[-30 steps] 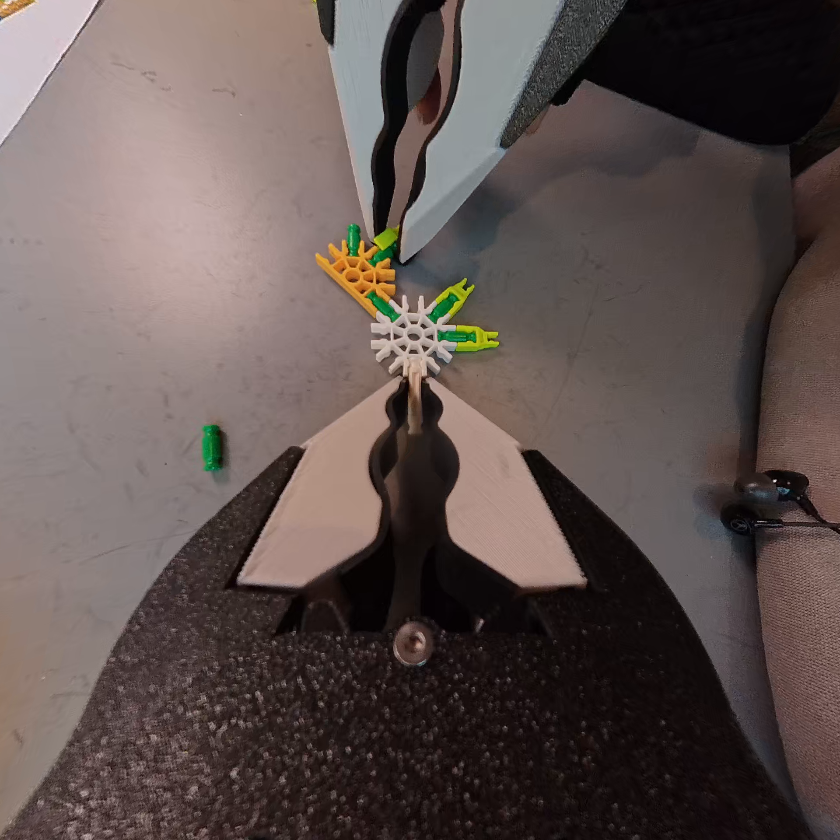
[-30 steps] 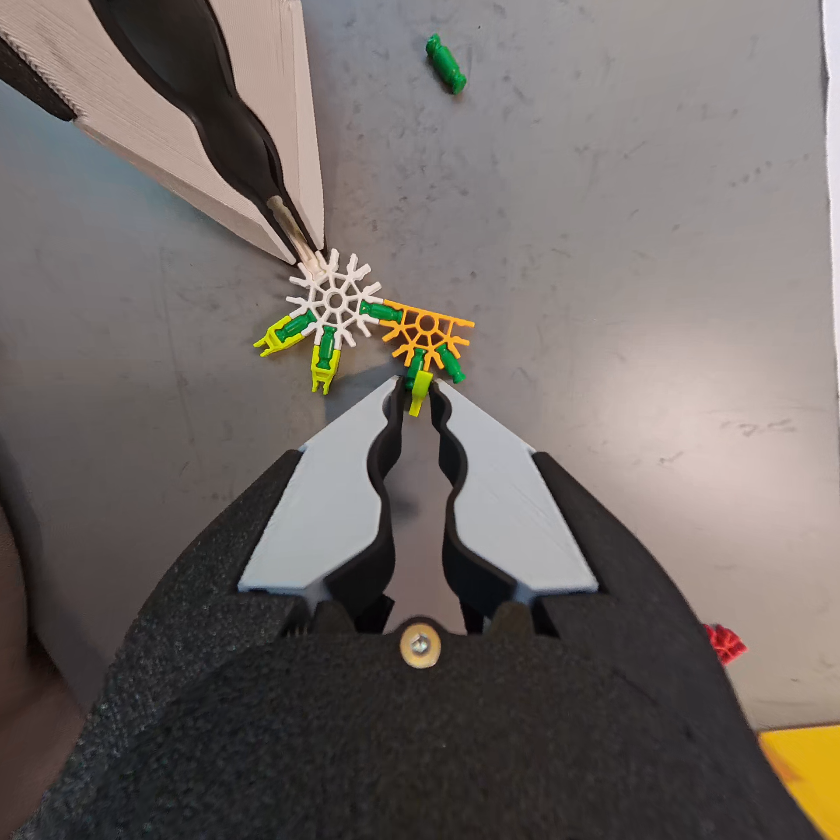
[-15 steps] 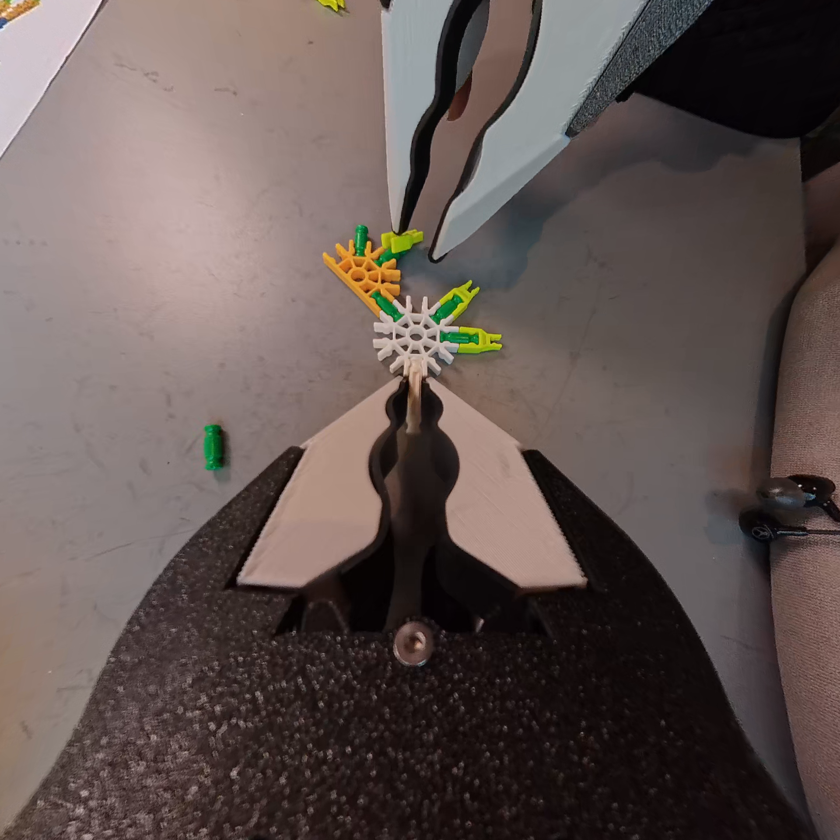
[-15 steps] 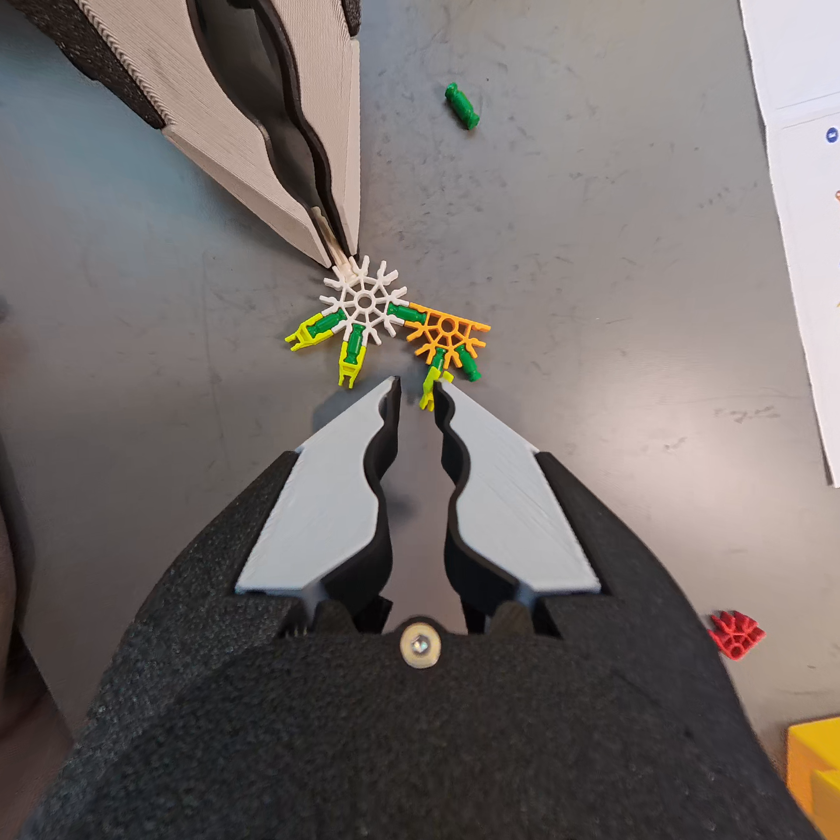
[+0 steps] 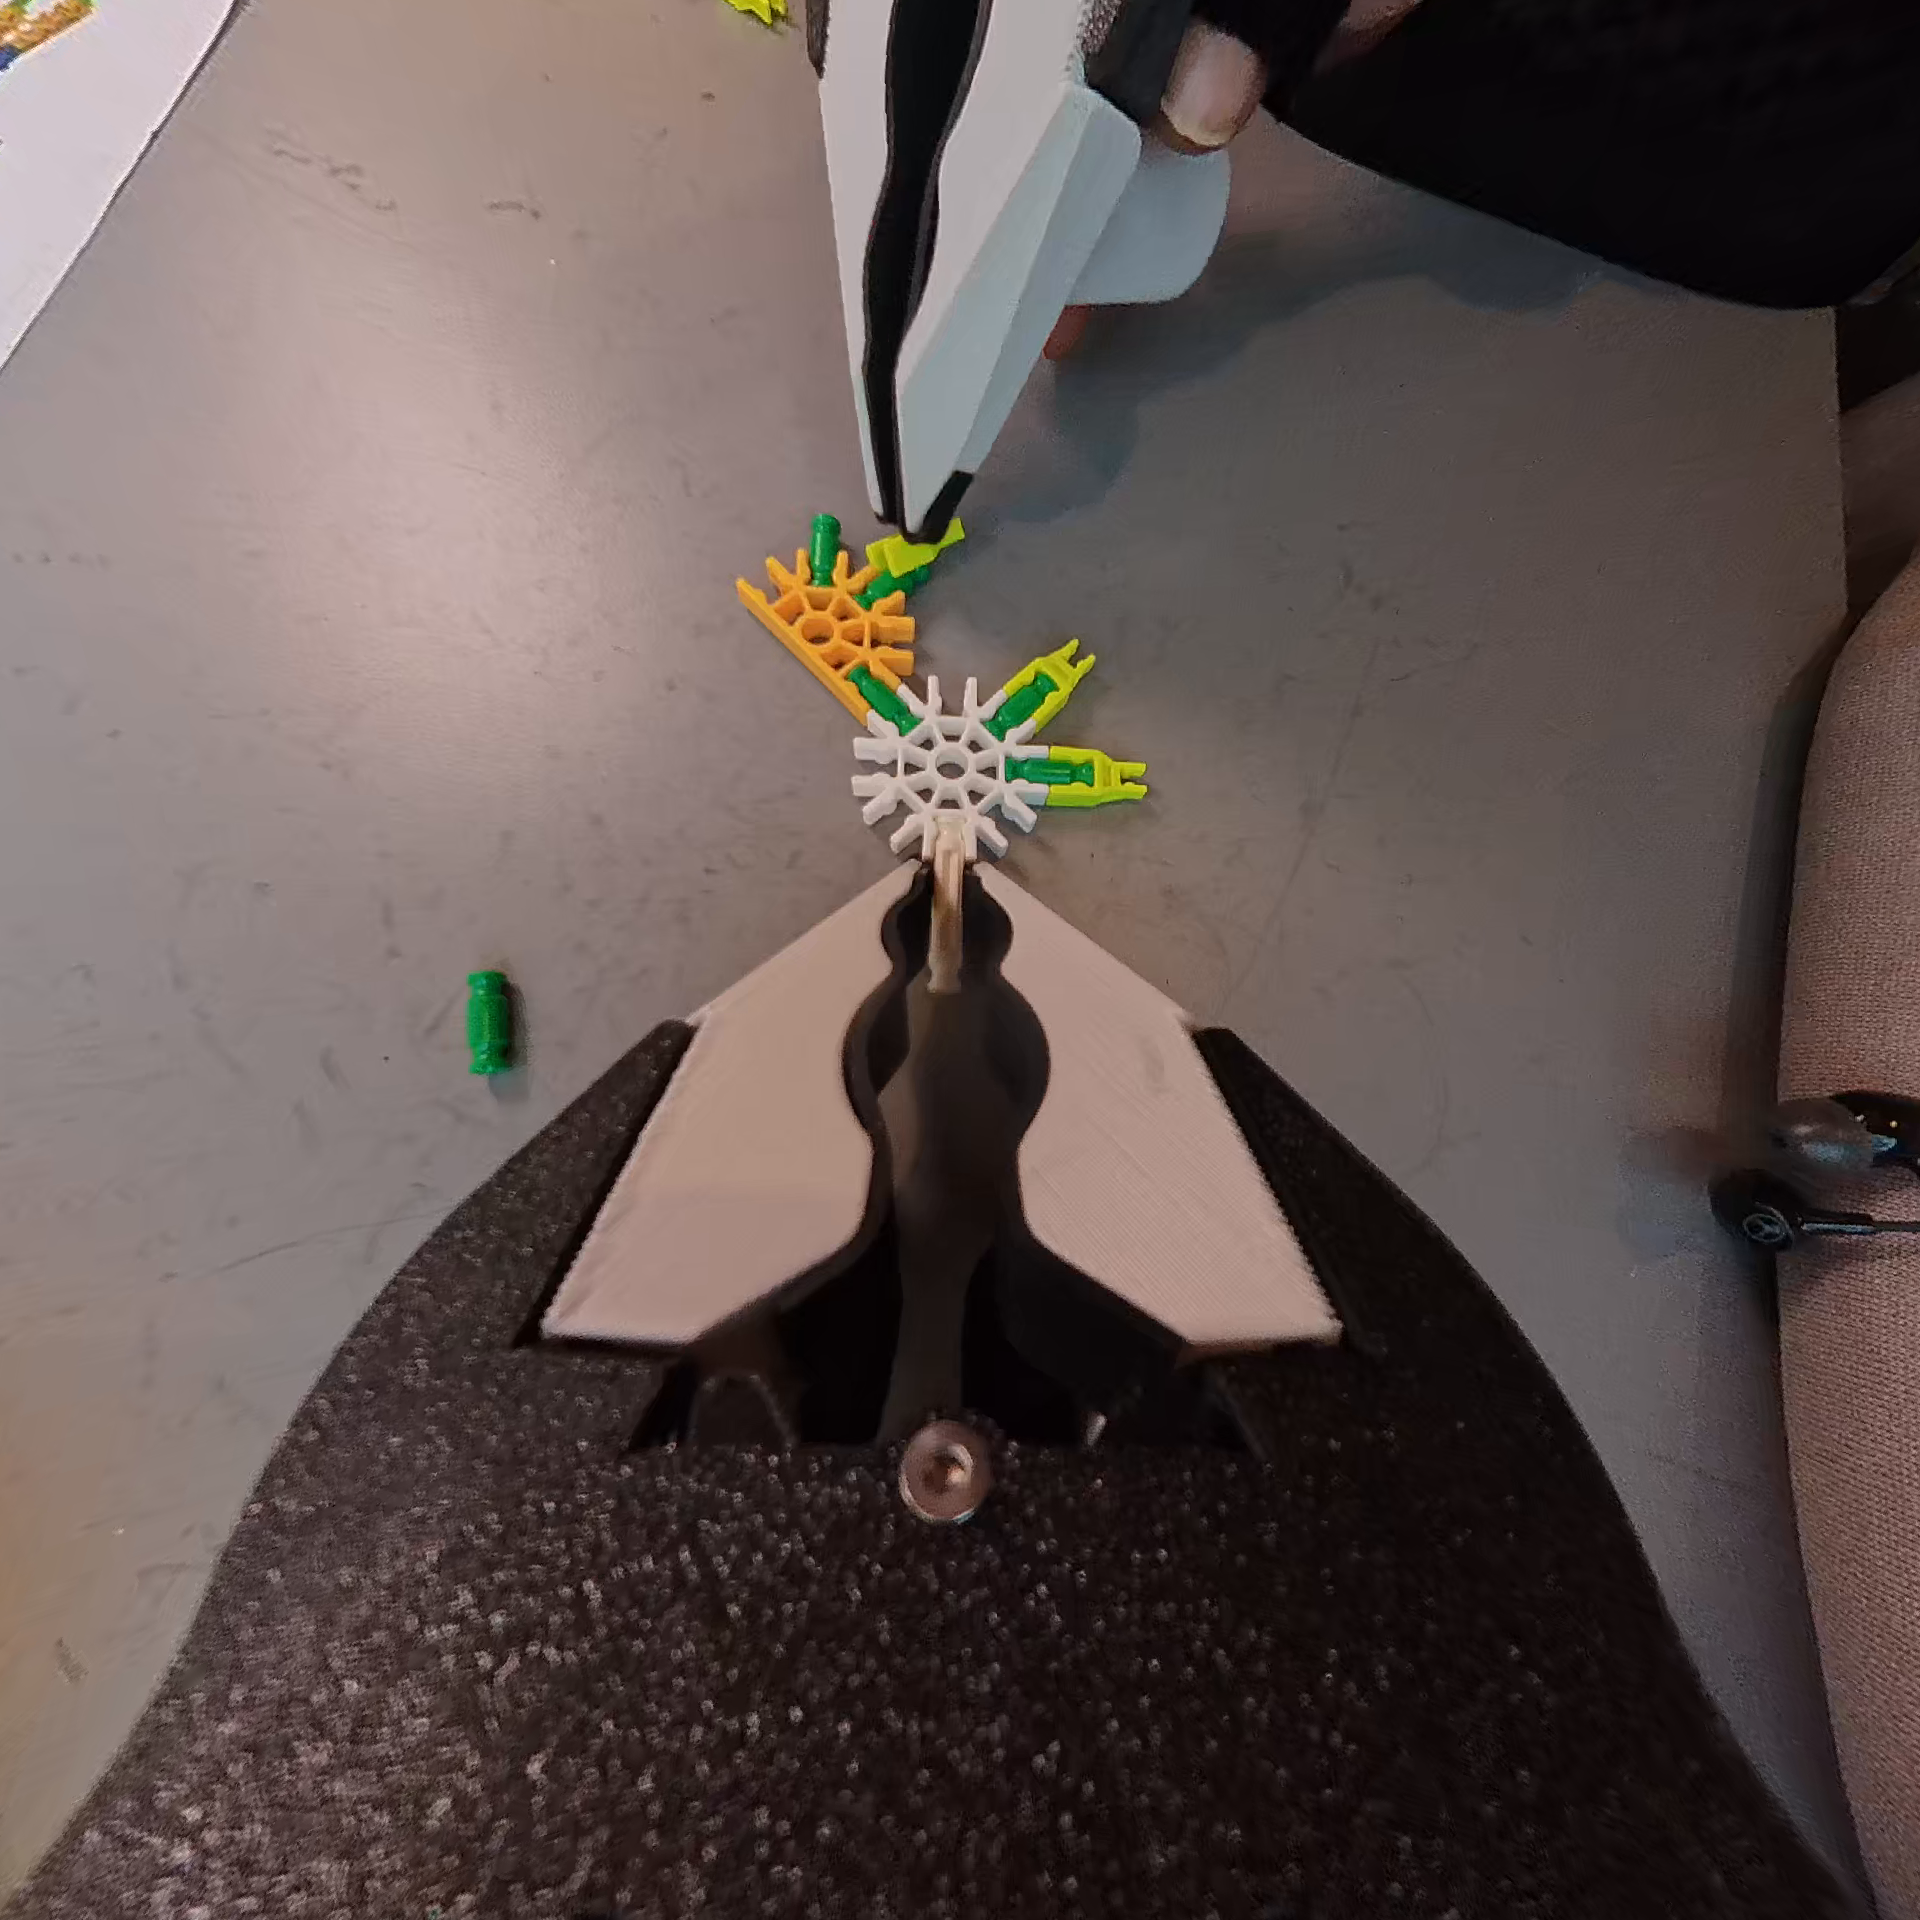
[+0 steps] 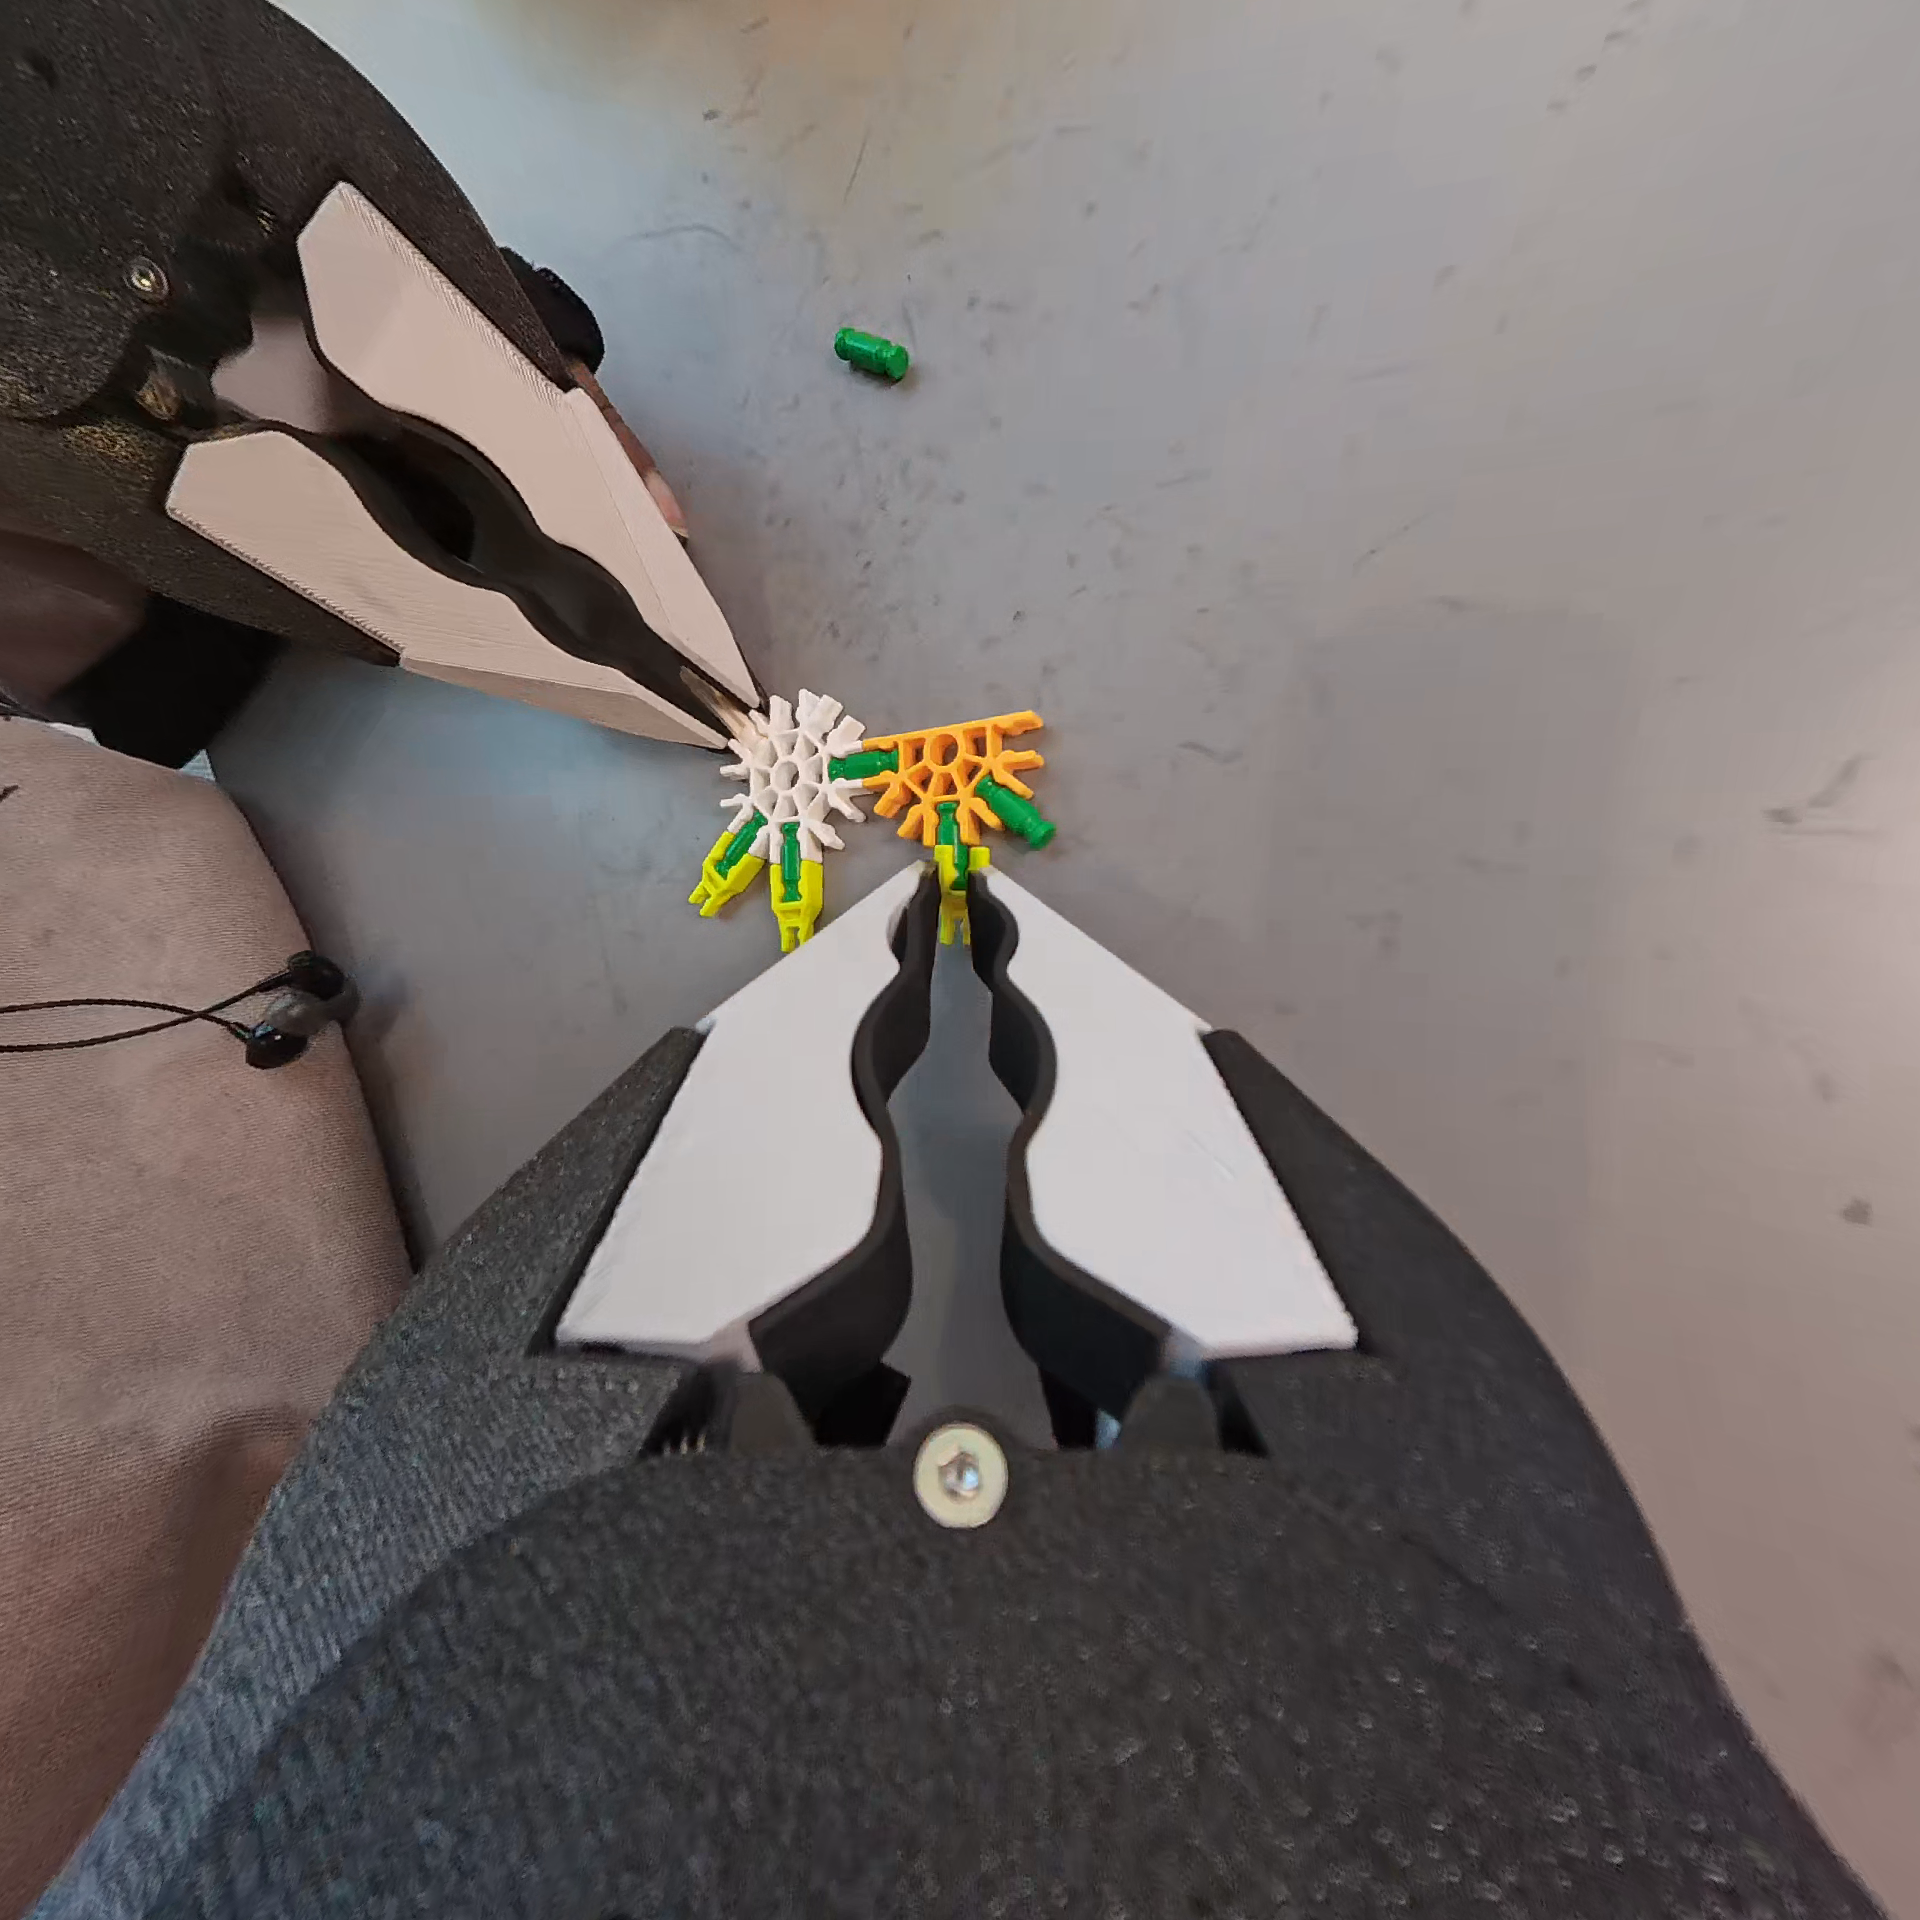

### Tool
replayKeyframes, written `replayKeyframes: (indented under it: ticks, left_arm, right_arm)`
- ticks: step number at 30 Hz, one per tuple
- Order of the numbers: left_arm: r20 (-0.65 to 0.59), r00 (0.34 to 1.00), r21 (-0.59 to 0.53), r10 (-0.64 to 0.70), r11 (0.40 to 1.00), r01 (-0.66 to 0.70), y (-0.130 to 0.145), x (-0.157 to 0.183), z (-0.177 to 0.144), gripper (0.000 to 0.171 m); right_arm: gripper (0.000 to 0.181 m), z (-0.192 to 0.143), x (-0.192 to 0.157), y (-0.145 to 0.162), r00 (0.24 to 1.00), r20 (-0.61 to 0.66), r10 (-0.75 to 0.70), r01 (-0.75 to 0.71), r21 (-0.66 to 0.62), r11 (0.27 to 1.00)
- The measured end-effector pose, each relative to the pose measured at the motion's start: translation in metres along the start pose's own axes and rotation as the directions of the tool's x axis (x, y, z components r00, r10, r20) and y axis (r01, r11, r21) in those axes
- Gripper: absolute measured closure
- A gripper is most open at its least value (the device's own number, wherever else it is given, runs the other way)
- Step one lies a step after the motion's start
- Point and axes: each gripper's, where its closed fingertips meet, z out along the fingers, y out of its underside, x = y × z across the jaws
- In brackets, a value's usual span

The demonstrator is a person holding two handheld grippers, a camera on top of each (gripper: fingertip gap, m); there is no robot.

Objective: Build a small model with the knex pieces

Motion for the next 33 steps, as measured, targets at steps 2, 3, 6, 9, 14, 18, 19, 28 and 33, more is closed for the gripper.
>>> replayKeyframes:
  ticks: [2, 3, 6, 9, 14, 18, 19, 28, 33]
  left_arm:
    - [-0.001, 1.0, 0.0, 0.0, 1.0, 0.0, 0.0, 0.0, 0.0, 0.165]
    - [-0.001, 1.0, 0.0, 0.0, 1.0, 0.0, 0.0, -0.0001, -0.0001, 0.165]
    - [0.0, 1.0, 0.0, 0.001, 1.0, -0.001, 0.0, -0.0001, 0.0, 0.165]
    - [0.003, 1.0, -0.001, 0.003, 1.0, -0.003, 0.0001, -0.0001, 0.0001, 0.165]
    - [0.005, 1.0, -0.003, 0.001, 1.0, -0.001, 0.0001, -0.0002, 0.0, 0.165]
    - [0.01, 1.0, -0.003, -0.001, 1.0, 0.001, 0.0001, -0.0001, 0.0, 0.166]
    - [0.011, 1.0, -0.003, -0.001, 1.0, 0.001, 0.0001, -0.0002, 0.0001, 0.165]
    - [0.016, 1.0, -0.003, 0.002, 1.0, -0.002, 0.0001, -0.0001, 0.0001, 0.166]
    - [0.015, 1.0, -0.001, 0.001, 1.0, -0.001, 0.0, -0.0002, 0.0001, 0.166]
  right_arm:
    - [0.177, 0.0014, -0.0007, 0.0009, 1.0, -0.004, -0.016, 0.016, -0.008, 1.0]
    - [0.177, 0.0014, -0.0008, 0.0011, 1.0, -0.009, -0.029, 0.028, -0.015, 0.999]
    - [0.177, 0.0017, -0.0014, 0.0019, 0.995, -0.037, -0.093, 0.091, -0.042, 0.995]
    - [0.178, 0.002, -0.0031, 0.0033, 0.957, -0.118, -0.265, 0.253, -0.106, 0.962]
    - [0.178, 0.0026, -0.0041, 0.0034, 0.811, -0.252, -0.528, 0.477, -0.238, 0.846]
    - [0.178, 0.0031, -0.005, 0.004, 0.675, -0.324, -0.663, 0.576, -0.331, 0.748]
    - [0.178, 0.0034, -0.0052, 0.0041, 0.654, -0.334, -0.678, 0.584, -0.346, 0.734]
    - [0.18, 0.0075, -0.0048, 0.0045, 0.687, -0.301, -0.662, 0.558, -0.365, 0.745]
    - [0.18, 0.0083, -0.0033, 0.0009, 0.801, -0.252, -0.544, 0.481, -0.27, 0.834]
